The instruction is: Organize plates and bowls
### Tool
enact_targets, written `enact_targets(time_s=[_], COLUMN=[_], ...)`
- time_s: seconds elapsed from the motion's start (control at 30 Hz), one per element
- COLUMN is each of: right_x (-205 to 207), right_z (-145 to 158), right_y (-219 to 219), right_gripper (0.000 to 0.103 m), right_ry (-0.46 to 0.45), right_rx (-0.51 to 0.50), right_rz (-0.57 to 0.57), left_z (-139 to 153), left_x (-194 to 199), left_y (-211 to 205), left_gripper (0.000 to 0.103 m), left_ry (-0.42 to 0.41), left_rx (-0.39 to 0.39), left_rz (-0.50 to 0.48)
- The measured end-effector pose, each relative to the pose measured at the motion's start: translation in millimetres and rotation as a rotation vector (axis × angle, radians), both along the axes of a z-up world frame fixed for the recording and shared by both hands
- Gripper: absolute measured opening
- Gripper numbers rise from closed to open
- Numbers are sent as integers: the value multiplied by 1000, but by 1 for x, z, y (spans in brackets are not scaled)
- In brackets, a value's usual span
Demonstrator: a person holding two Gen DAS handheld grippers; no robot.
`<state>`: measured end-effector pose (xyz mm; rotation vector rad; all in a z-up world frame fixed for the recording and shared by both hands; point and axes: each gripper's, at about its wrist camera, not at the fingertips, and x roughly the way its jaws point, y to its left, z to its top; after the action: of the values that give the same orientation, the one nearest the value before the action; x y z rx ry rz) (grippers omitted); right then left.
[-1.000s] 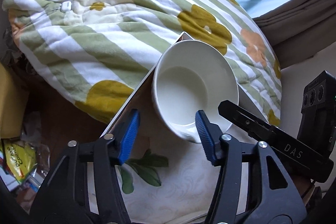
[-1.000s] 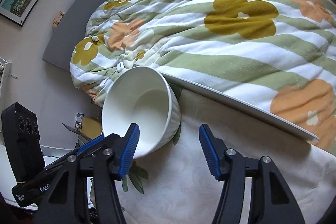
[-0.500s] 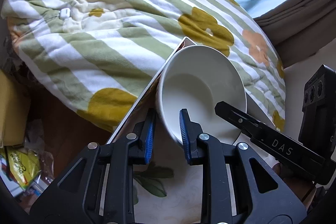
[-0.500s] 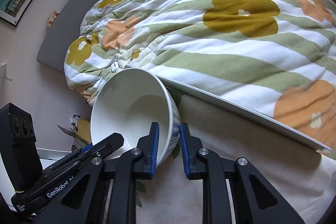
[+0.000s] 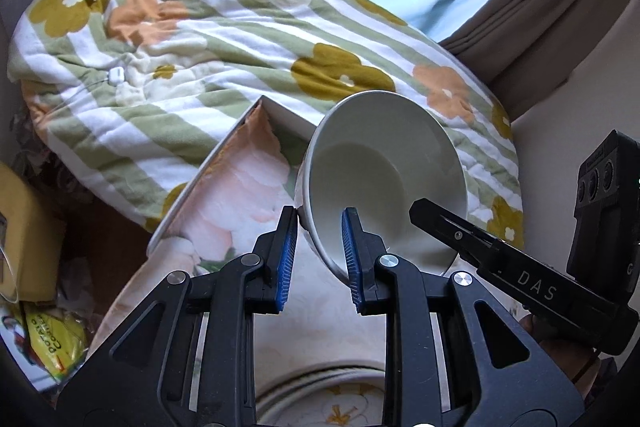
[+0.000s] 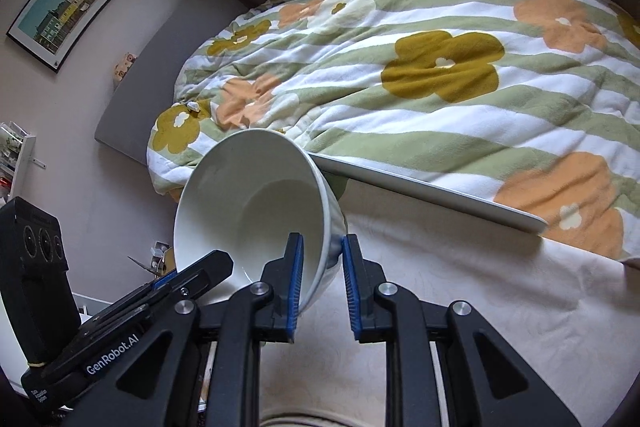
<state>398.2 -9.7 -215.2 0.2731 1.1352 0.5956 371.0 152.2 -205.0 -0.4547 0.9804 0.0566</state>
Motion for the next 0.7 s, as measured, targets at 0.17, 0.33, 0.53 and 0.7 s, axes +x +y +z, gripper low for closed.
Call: enact_targets(time_s=[0.17, 0.33, 0.53, 0.7], right_x=[-49, -101, -156, -193], right_z=[34, 61, 78, 78], right_y=[-49, -112, -189, -245], right_gripper=[18, 18, 18, 18], right_ry=[-45, -81, -91, -81], right_rx=[1, -2, -16, -38], right_rz=[-36, -91, -185, -272], left_z=[35, 59, 65, 60], left_x=[-40, -83, -116, -136], left_y=[-58, -121, -198, -253], left_gripper=[20, 20, 20, 20], left_ry=[-41, -78, -52, -30], left_rx=[21, 18, 2, -11], left_rz=[-54, -115, -221, -323])
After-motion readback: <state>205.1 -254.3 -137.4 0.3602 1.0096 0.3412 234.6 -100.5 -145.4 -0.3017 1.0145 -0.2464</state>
